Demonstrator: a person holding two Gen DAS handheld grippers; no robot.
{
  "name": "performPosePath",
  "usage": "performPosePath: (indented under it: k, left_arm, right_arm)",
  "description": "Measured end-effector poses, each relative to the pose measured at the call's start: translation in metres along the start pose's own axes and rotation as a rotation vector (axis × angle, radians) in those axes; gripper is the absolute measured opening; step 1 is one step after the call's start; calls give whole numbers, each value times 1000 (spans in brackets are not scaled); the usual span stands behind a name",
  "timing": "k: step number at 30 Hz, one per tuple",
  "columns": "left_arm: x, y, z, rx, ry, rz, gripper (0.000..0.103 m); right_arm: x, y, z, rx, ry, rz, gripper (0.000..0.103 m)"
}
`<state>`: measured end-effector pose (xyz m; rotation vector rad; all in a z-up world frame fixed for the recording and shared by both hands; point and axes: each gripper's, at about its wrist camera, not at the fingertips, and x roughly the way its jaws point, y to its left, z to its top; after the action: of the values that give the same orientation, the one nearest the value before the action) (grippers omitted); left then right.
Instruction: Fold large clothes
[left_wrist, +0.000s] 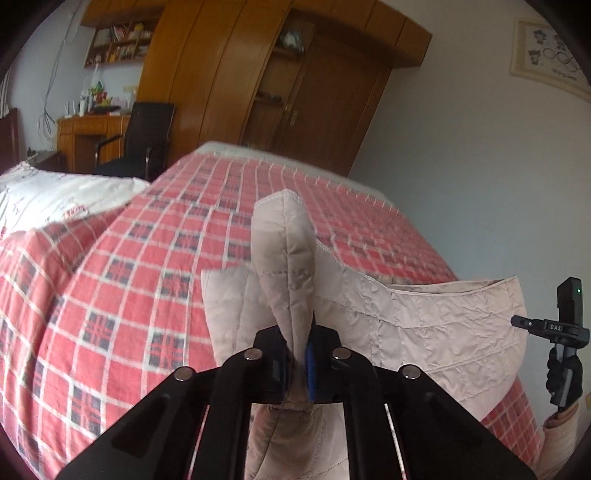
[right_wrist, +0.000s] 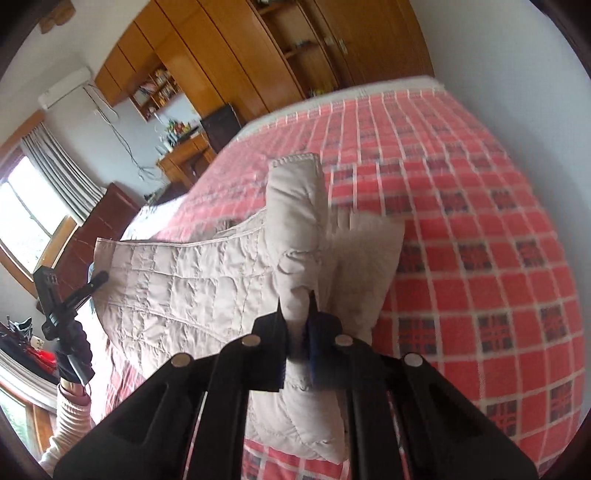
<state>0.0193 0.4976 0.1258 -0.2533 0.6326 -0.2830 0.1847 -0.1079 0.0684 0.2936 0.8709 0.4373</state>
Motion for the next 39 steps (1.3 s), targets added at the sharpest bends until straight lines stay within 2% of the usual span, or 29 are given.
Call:
performPosePath:
  k: [3, 5, 9, 13, 17, 21, 25, 30, 31, 34, 39]
  left_arm:
    - [2, -4, 23, -5, -38, -2, 7]
    - [12, -3, 37, -15, -41, 1, 7]
    - [50, 3, 56, -10, -29, 61, 7]
    - [96, 20, 60, -42, 46, 85, 7]
    - [136, 38, 52, -91, 140, 86, 7]
    - [171, 56, 36, -118, 242, 128, 8]
    - [190, 71, 17, -157, 304, 138, 15]
    - [174, 80, 17, -228, 302, 113, 25]
    - [167, 82, 18, -237, 298, 106, 30]
    - [136, 84, 20, -235, 268, 82, 42]
    - [81, 80, -5, -220, 254, 44, 48]
  right_arm:
    - [-4, 0, 21, 19, -34, 6, 8]
    - [3, -2, 39, 24, -51, -24, 8]
    - [32, -18, 63, 80, -36, -46, 8]
    - [77, -41, 76, 141, 10, -71, 8]
    - [117, -65, 72, 209, 67, -104, 8]
    - [142, -80, 63, 244, 106, -134, 8]
    - [160, -88, 55, 262, 143, -158, 10]
    - [151, -80, 51, 245, 138, -167, 19]
    - [143, -76, 51, 233, 131, -166, 26]
    - [117, -64, 42, 172, 108, -168, 28]
    - [79, -50, 12, 128, 107, -94, 38]
